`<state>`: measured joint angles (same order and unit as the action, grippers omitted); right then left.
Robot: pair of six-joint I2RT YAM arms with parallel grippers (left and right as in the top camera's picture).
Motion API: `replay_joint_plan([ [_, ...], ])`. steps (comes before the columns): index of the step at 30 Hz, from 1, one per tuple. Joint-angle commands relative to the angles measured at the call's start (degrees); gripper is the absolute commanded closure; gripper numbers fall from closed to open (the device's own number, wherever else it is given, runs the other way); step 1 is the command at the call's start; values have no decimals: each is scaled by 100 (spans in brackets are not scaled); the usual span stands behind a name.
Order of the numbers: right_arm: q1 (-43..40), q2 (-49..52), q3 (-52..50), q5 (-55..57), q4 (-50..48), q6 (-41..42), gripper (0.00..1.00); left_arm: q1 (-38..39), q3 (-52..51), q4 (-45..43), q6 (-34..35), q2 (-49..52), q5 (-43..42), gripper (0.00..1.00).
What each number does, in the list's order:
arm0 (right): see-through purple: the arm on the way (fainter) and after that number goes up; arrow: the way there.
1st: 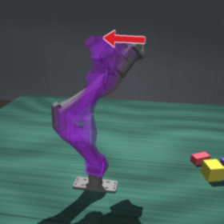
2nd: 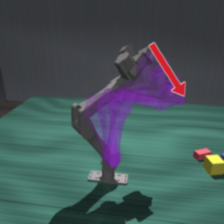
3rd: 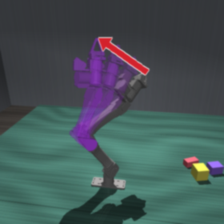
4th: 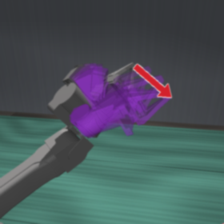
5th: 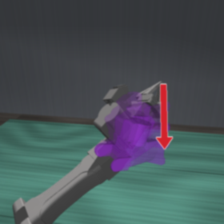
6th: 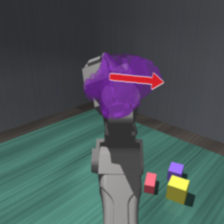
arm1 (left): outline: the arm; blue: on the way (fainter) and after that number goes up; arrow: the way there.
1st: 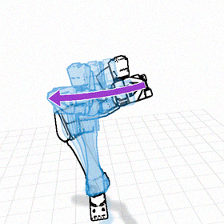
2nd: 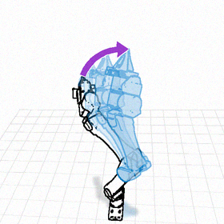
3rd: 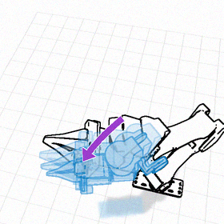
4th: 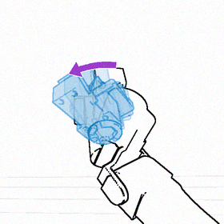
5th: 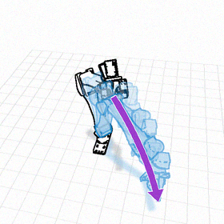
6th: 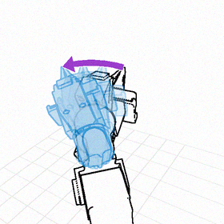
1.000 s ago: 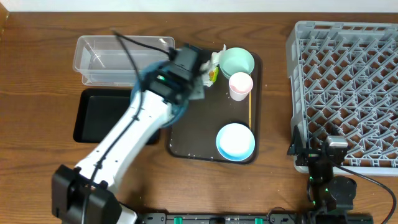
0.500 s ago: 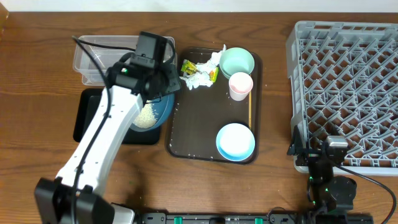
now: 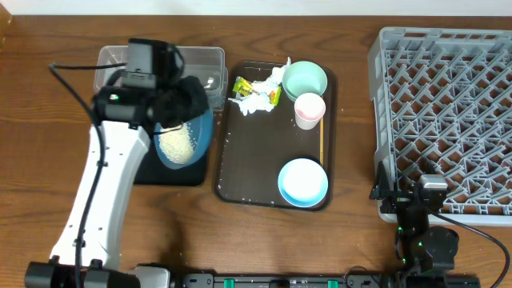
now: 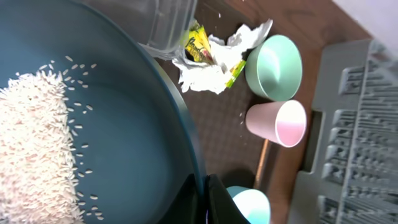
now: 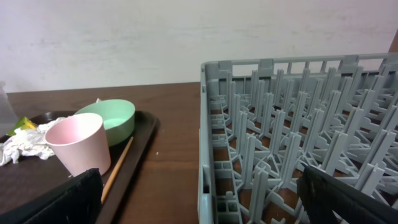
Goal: Sort waste into correct bins and load items into the dishwasher rack
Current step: 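Lift the blue bowl with the left gripper and carry it left over the black tray, then tilt the blue bowl with the left gripper to pour rice onto the black tray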
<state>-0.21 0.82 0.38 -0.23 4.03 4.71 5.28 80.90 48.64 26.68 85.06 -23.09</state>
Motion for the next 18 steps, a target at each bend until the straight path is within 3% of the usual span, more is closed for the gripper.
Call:
replay_joint_plan([
  [1,-57,-42,-7,17,22,-72,1,-280,-129,-2,-155,-83,-656,94],
  [18,-57,-42,-7,17,22,-72,1,-1405,-608,-310,-660,-83,-2605,94],
])
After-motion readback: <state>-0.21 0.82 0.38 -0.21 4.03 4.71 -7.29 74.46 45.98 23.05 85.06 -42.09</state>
